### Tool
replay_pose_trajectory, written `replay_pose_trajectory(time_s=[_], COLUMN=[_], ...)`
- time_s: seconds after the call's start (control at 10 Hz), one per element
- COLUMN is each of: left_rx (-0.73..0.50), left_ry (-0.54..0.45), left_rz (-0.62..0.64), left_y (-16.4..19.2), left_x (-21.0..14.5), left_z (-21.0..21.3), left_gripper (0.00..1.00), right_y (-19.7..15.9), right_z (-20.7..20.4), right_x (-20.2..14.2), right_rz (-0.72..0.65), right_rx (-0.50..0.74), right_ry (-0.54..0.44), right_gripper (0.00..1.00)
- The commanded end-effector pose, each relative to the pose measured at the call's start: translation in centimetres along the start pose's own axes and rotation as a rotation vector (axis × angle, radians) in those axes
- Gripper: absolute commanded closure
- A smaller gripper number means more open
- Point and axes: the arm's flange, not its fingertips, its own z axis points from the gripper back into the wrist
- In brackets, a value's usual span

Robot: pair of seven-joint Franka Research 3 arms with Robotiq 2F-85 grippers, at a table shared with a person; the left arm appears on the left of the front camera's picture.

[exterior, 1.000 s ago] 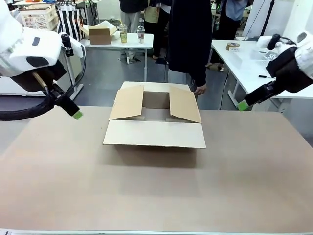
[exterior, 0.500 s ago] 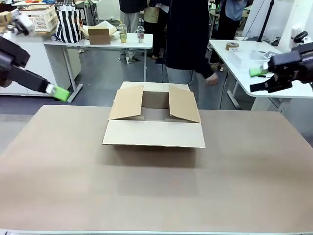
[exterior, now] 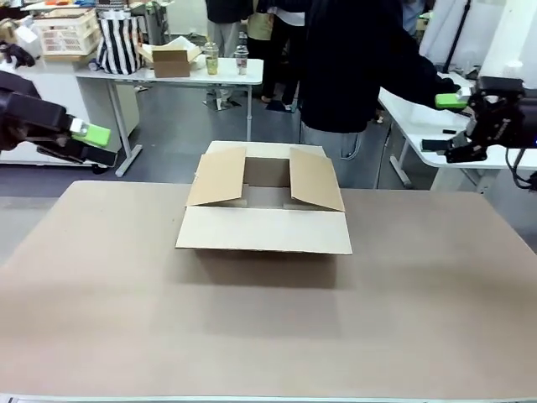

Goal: Pack the gift set into the box.
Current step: Place both hands on the side flaps of the Package Box and spread them outward.

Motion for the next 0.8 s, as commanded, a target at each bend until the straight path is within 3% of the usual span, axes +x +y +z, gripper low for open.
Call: replay_pose_trajectory(time_s=[0.0,0.2,0.4,0.5,0.6,0.7], left_rx=[-0.023,-0.023,0.043,0.183,0.421,0.584], left_ry=[-0.003,-0.003,0.071,0.162,0.261,0.311], left_rz=[-0.048,-0.048,0.01,0.057,0.099,0.128], left_y=[-0.2,-0.2,-2.1,-3.9,-4.7,-4.5], left_x=[0.1,0.1,0.9,3.0,6.0,8.4], left_z=[0.4,0.4,-0.5,-2.2,-5.0,-8.1], left_gripper=[0.0,0.0,0.0,0.0,0.0,0.0], right_y=[1.1,1.1,1.1,1.1,1.1,1.1], right_z=[0.4,0.4,0.4,0.4,0.4,0.4], right_x=[-0.1,-0.1,-0.1,-0.1,-0.1,-0.1], right_rz=[0.07,0.07,0.07,0.07,0.07,0.07], right_rx=[-0.012,-0.012,-0.012,-0.012,-0.012,-0.012], right_ry=[0.008,0.008,0.008,0.008,0.008,0.008], right_gripper=[0.0,0.0,0.0,0.0,0.0,0.0])
